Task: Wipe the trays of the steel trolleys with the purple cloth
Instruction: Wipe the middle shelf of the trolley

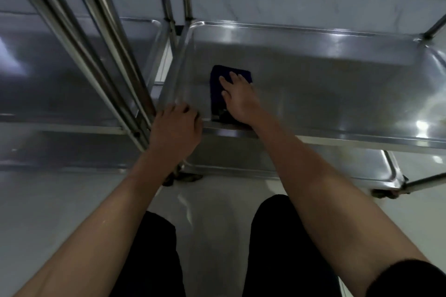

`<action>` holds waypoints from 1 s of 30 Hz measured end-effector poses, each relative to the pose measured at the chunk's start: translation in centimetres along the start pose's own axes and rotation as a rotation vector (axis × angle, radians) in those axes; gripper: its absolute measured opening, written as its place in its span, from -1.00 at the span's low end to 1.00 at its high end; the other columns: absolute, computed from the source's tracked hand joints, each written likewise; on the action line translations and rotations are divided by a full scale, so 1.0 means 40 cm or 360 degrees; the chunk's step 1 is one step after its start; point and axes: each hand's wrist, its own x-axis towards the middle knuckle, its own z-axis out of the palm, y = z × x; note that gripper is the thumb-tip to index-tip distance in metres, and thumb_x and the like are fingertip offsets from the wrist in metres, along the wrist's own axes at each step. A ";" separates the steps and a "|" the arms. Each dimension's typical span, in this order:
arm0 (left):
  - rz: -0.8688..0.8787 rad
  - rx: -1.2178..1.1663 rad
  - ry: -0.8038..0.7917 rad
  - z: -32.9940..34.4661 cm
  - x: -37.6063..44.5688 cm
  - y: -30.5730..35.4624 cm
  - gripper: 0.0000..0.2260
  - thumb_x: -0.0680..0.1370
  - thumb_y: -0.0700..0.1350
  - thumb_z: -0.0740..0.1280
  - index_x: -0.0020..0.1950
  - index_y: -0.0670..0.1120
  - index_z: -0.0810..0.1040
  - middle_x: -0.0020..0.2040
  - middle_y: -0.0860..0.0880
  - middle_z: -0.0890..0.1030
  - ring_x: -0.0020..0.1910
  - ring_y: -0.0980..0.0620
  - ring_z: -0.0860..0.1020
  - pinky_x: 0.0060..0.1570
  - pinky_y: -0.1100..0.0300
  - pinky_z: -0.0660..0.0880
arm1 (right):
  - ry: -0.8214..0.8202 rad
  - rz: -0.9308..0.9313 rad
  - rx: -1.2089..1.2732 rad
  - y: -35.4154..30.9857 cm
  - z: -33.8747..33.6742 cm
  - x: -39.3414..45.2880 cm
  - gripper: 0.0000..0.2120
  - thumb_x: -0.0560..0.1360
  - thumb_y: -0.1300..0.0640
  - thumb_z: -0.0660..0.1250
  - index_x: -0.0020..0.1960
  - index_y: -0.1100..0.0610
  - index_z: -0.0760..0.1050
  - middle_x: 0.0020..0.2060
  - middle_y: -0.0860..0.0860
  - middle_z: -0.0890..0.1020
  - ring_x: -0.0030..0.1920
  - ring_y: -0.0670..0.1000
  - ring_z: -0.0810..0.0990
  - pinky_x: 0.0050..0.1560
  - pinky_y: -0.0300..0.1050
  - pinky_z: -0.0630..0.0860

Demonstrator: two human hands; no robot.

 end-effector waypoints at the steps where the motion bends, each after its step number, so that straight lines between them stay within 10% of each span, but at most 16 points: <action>1: 0.0025 -0.0035 -0.0006 0.006 -0.003 -0.004 -0.68 0.64 0.02 0.13 0.14 -0.07 0.63 0.12 -0.08 0.60 0.11 -0.18 0.53 0.05 -0.03 0.42 | -0.0025 -0.0033 -0.0007 -0.027 0.008 0.022 -0.53 0.70 0.07 0.00 0.60 0.05 0.09 0.60 0.15 0.06 0.59 0.20 0.00 0.54 0.19 0.03; 15: -0.0008 -0.0182 0.0068 0.030 -0.011 -0.010 -0.67 0.66 0.00 0.16 0.33 -0.05 0.58 0.22 -0.07 0.58 0.23 -0.10 0.52 0.30 -0.04 0.43 | -0.0157 -0.0240 0.0079 -0.146 0.027 0.145 -0.53 0.72 0.07 -0.04 0.62 0.00 0.05 0.61 0.07 0.01 0.60 0.11 -0.04 0.57 0.10 -0.04; 30: 0.0246 -0.0234 -0.0083 0.005 0.103 0.314 -0.71 0.61 0.02 0.17 0.15 -0.08 0.59 0.15 -0.07 0.54 0.19 -0.11 0.47 0.07 -0.03 0.49 | 0.0119 0.0259 0.0110 0.333 -0.116 -0.105 -0.54 0.72 0.11 0.01 0.60 0.07 0.12 0.60 0.10 0.06 0.60 0.13 0.00 0.57 0.08 -0.01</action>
